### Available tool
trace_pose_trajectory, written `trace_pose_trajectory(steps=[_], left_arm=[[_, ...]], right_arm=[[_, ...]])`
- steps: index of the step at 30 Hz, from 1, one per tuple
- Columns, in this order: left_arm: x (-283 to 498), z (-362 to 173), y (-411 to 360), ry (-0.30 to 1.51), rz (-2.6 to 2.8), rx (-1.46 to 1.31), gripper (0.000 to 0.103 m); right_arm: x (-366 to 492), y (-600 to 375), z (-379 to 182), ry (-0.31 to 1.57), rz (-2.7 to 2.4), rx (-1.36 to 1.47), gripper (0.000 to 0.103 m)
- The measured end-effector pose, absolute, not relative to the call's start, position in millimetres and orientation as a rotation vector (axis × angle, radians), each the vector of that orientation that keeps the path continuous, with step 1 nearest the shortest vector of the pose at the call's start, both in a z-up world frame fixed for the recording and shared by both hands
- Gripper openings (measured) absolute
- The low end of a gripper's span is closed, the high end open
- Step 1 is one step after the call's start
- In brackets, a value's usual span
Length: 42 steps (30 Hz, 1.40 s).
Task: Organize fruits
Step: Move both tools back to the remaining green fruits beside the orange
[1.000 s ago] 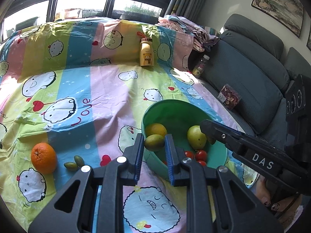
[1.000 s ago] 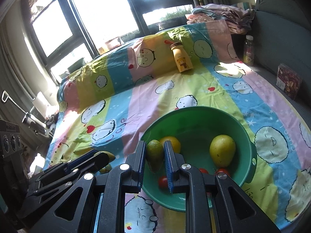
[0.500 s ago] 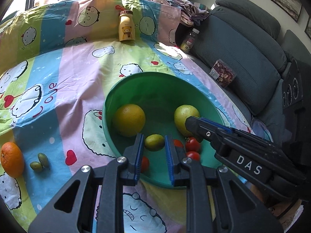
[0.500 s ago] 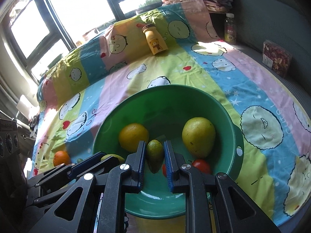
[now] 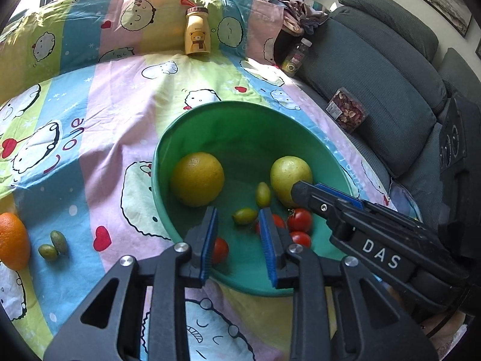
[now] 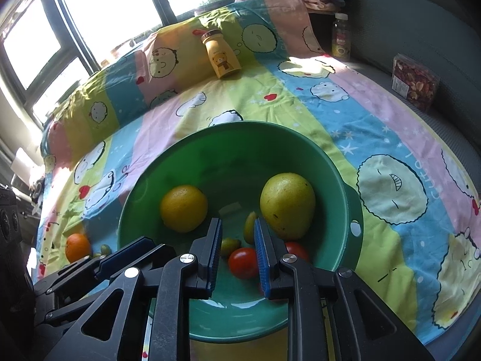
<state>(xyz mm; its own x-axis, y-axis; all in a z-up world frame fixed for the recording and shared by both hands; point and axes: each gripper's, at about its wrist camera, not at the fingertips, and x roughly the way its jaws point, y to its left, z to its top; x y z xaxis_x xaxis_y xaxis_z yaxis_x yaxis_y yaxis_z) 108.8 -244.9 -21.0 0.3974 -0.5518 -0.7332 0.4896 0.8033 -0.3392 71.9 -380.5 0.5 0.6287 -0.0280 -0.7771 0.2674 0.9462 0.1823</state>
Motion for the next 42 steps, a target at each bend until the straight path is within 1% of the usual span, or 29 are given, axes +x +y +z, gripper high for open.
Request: trace_pose_trajectory(steps=[1,2,3,5,6,7,10,12,18,21,23,25,26,28,30,39,42], left_arm=[[108.5,-18.8,-241.4,0.951,-0.660,-0.081,0.033],[107.6,-16.2,-237.5,0.946,-0.652,-0.085,0.037],[106.3,-13.0,-233.0,0.935,-0.648,-0.089,0.042],[101.6,-5.5,-219.9,0.906,-0.644,-0.102,0.047],[100.1,-2.8,-211.4,0.899,-0.624,-0.107,0.057],[99.0,-0.8,-201.0,0.893,-0.593,-0.116,0.063],[97.0,3.1,-163.3,0.868,-0.488,-0.149,0.065],[99.1,0.7,-136.8,0.877,-0.409,-0.164,0.066],[103.7,-24.0,-69.2,0.941,-0.201,-0.220,0.065],[104.4,-37.6,-51.5,0.981,-0.164,-0.237,0.064],[105.0,-43.9,-45.0,0.995,-0.161,-0.244,0.064],[106.2,-49.4,-43.5,1.007,-0.161,-0.250,0.064],[107.5,-51.1,-43.9,1.007,-0.164,-0.256,0.064],[107.5,-54.2,-47.8,1.007,-0.191,-0.254,0.064],[109.4,-59.3,-53.7,1.018,-0.217,-0.246,0.063],[117.1,-75.6,-67.1,1.053,-0.248,-0.240,0.062],[119.3,-80.5,-69.4,1.061,-0.220,-0.218,0.057]], right_arm=[[71.7,-380.7,0.9,0.880,-0.170,0.299,0.032],[71.4,-380.4,1.7,0.879,-0.169,0.300,0.035],[70.9,-379.4,2.9,0.878,-0.170,0.296,0.039],[69.6,-375.7,6.1,0.870,-0.171,0.285,0.044],[69.2,-373.0,8.3,0.866,-0.165,0.280,0.047],[68.6,-369.5,10.6,0.861,-0.155,0.277,0.051],[68.4,-355.1,18.7,0.845,-0.105,0.273,0.059],[69.7,-341.0,22.7,0.837,-0.057,0.256,0.061],[89.8,-285.5,17.8,0.881,0.139,0.228,0.061],[109.0,-258.9,4.0,0.941,0.215,0.229,0.061],[119.7,-241.8,-6.8,0.987,0.234,0.213,0.058],[129.9,-223.6,-16.4,1.016,0.259,0.176,0.049],[135.4,-215.5,-22.3,1.039,0.270,0.164,0.047],[146.4,-202.8,-34.3,1.086,0.295,0.156,0.041],[157.0,-195.6,-44.7,1.131,0.298,0.162,0.038],[177.9,-173.2,-69.3,1.197,0.249,0.028,0.038],[183.6,-168.6,-76.9,1.221,0.249,0.005,0.038]])
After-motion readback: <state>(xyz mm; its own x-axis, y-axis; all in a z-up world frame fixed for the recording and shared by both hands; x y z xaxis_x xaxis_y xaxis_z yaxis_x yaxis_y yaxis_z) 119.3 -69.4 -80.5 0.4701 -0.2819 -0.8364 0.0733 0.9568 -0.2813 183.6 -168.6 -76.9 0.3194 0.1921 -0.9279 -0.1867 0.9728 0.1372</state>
